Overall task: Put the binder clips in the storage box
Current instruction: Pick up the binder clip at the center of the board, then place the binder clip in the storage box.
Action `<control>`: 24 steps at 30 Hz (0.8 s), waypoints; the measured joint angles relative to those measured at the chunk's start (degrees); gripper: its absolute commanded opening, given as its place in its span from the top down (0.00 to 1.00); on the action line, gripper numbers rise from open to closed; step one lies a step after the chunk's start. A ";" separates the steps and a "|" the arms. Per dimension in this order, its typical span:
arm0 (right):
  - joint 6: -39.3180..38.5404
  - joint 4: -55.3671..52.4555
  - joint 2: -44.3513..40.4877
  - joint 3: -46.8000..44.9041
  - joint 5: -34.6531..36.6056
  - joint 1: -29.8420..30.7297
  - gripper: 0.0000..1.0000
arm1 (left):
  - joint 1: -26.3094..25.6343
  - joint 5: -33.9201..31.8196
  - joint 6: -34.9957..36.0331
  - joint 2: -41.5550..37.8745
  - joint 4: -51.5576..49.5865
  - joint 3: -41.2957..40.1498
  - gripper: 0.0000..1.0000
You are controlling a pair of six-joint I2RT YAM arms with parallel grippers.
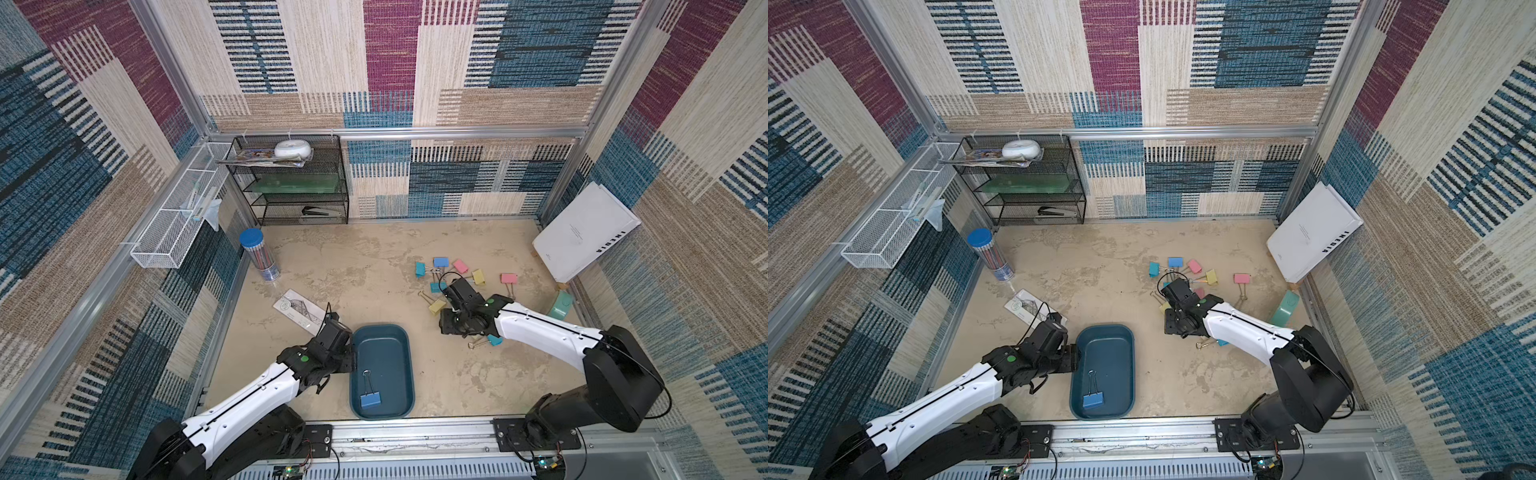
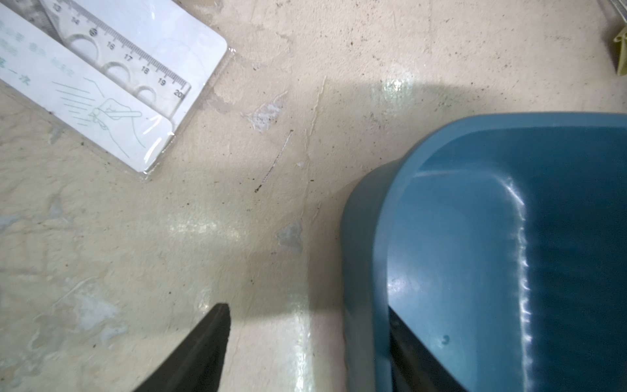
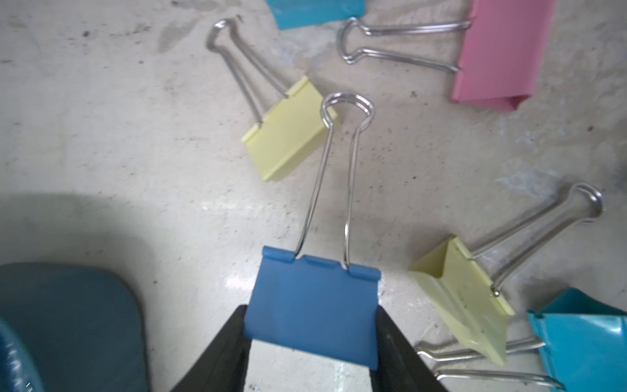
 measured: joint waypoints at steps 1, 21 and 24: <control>-0.17 -0.20 -0.79 0.37 -0.61 1.09 0.56 | 0.00 0.00 0.00 0.02 0.00 0.00 0.30; 8.31 -1.33 1.09 8.33 -4.00 34.05 0.56 | 0.02 0.42 0.00 0.20 -0.02 0.00 0.30; 11.32 0.22 3.96 9.33 -4.20 36.15 0.56 | 0.02 0.39 0.00 0.22 -0.02 0.00 0.30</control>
